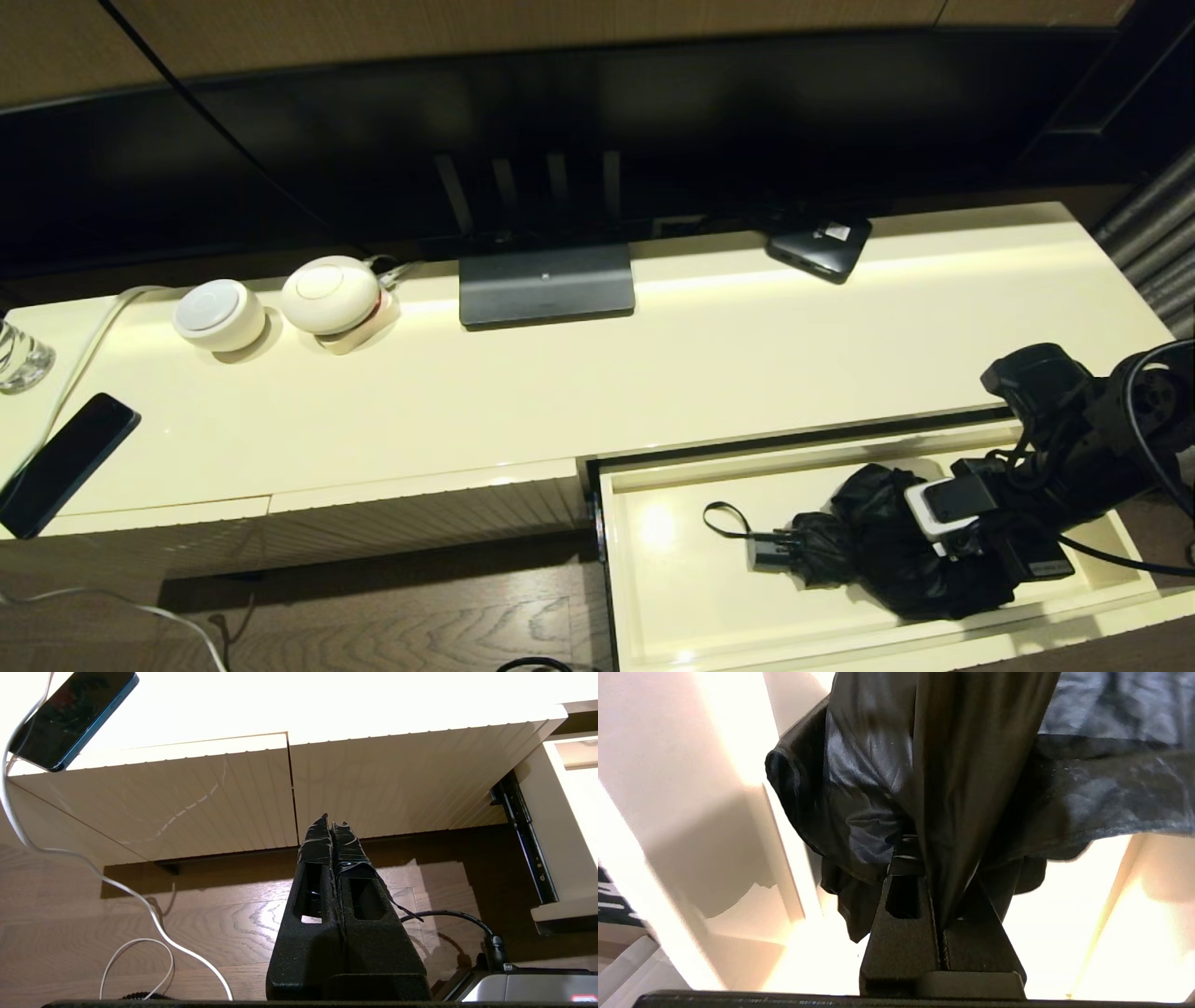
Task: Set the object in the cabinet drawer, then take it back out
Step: Take the umbrella out of the drawer and put it on the table
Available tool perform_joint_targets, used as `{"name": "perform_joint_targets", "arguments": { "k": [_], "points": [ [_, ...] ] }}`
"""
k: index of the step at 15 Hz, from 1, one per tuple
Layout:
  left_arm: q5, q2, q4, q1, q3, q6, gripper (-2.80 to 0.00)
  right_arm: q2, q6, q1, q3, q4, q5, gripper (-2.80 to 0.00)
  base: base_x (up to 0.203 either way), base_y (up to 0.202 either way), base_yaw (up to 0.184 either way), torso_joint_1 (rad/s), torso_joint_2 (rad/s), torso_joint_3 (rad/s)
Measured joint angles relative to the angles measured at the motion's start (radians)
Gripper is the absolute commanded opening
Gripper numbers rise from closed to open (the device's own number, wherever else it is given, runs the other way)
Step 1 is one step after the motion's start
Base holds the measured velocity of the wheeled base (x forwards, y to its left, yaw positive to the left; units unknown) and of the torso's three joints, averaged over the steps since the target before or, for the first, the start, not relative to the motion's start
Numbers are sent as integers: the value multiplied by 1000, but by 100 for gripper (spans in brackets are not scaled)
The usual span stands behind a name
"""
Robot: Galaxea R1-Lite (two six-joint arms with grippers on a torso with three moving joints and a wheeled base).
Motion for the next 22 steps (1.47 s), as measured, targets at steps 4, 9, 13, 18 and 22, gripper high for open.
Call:
{"name": "perform_joint_targets", "arguments": {
  "k": [4,9,13,18,22],
  "points": [
    [0,0,-1,0,0,0,-280,-92,1,0,3,8,17,-280,0,0,0,0,0,0],
    [0,0,-1,0,0,0,-280,-246,2,0,15,110,33,-280,0,0,0,0,0,0],
    [1,0,0,0,0,0,-280,-359,3,-1,0,162,35,-280,0,0,0,0,0,0],
    [0,0,-1,0,0,0,-280,-489,2,-3,-20,188,38,-280,0,0,0,5,1,-1],
    [0,0,-2,0,0,0,-280,-555,20,-5,-90,188,49,-280,0,0,0,0,0,0]
  ]
}}
